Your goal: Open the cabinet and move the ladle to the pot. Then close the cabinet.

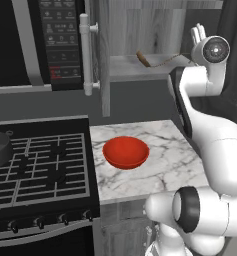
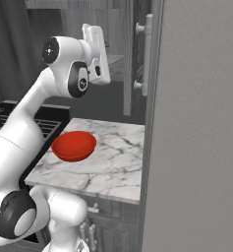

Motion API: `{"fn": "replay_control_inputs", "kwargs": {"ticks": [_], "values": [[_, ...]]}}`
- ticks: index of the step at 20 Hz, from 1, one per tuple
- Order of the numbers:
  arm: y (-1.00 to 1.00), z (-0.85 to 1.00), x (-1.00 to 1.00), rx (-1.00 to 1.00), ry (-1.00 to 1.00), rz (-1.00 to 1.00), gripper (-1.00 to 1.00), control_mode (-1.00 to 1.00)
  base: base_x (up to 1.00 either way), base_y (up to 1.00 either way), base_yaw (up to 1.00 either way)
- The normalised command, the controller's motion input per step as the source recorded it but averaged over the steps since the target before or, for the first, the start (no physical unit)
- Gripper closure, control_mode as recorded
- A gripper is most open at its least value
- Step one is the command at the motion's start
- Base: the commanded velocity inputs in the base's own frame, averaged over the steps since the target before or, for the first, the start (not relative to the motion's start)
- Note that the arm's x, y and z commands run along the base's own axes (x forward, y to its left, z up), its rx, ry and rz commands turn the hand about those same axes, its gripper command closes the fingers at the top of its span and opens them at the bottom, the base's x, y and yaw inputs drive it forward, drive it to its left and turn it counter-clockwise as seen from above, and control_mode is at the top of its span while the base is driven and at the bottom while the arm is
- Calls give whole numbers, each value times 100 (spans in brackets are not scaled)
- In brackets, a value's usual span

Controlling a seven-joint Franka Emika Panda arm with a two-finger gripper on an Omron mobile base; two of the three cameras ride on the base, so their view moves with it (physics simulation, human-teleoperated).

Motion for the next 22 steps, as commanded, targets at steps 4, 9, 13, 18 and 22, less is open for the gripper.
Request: {"fn": "replay_control_inputs", "kwargs": {"ticks": [4, 9, 13, 18, 22], "values": [[0, 0, 20, 3, 0, 6, -100, -100, 0, 0, 0], [0, 0, 30, 2, 0, 6, -100, -100, 0, 0, 0], [0, 0, 36, 0, -7, 5, -100, -100, 0, 0, 0], [0, 0, 15, 0, -10, 3, -100, -100, 0, 0, 0], [0, -8, 18, 0, -4, 1, -100, -100, 0, 0, 0]]}}
